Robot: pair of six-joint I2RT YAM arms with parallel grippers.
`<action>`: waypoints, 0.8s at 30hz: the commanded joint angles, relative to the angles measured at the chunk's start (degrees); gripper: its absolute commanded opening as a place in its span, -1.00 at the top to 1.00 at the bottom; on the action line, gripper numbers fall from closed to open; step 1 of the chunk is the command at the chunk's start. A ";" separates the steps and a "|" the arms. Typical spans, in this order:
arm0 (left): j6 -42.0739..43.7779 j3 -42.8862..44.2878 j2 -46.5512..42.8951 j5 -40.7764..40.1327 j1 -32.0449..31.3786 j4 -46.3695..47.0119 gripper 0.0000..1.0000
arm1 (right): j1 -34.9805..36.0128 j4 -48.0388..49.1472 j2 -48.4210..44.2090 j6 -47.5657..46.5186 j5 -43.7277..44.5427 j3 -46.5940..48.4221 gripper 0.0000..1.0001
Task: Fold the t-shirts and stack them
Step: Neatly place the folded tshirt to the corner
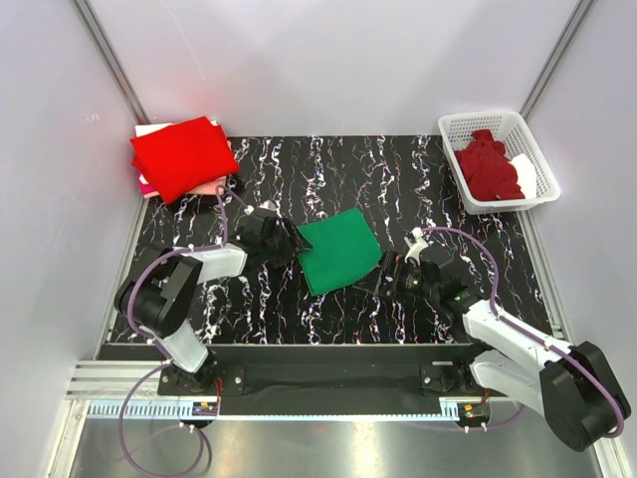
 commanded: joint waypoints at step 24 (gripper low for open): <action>3.24 -0.28 0.98 -8.48 0.31 1.29 1.00 | -0.01 3.14 2.97 0.33 -1.05 1.85 -0.99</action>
